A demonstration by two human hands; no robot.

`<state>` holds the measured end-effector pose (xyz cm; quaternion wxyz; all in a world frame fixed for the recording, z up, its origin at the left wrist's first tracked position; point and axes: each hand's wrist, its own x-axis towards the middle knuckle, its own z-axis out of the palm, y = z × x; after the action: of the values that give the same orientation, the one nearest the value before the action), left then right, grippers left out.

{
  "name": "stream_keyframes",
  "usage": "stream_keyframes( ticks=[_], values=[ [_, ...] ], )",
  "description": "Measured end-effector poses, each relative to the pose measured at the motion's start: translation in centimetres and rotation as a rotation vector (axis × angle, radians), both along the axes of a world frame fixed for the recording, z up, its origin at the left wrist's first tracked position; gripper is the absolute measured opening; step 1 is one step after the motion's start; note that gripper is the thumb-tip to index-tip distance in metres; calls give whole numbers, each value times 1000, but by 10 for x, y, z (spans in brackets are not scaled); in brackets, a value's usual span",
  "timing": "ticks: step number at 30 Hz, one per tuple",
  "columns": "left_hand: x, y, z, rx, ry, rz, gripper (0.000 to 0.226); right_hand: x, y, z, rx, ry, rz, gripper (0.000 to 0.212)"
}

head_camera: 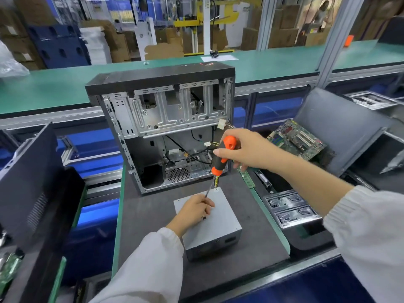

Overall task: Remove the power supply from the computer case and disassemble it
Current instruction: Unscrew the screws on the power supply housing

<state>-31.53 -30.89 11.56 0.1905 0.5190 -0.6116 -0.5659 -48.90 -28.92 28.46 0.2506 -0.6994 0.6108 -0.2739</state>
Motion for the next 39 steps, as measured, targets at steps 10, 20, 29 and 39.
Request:
stream_keyframes(
  ticks=[10, 20, 29, 39],
  values=[
    [-19, 17, -4, -335, -341, -170, 12, 4, 28, -36, -155, -170, -60, 42],
    [-18, 37, -10, -471, -388, -192, 17, -8, 57, -51, -281, -241, -162, 36],
    [-16, 32, -10, -376, -255, -164, 15, -16, 59, -63, -280, -144, -172, 34],
    [-18, 30, -10, -433, -323, -186, 15, -18, 60, -69, -298, -180, -182, 37]
  ],
)
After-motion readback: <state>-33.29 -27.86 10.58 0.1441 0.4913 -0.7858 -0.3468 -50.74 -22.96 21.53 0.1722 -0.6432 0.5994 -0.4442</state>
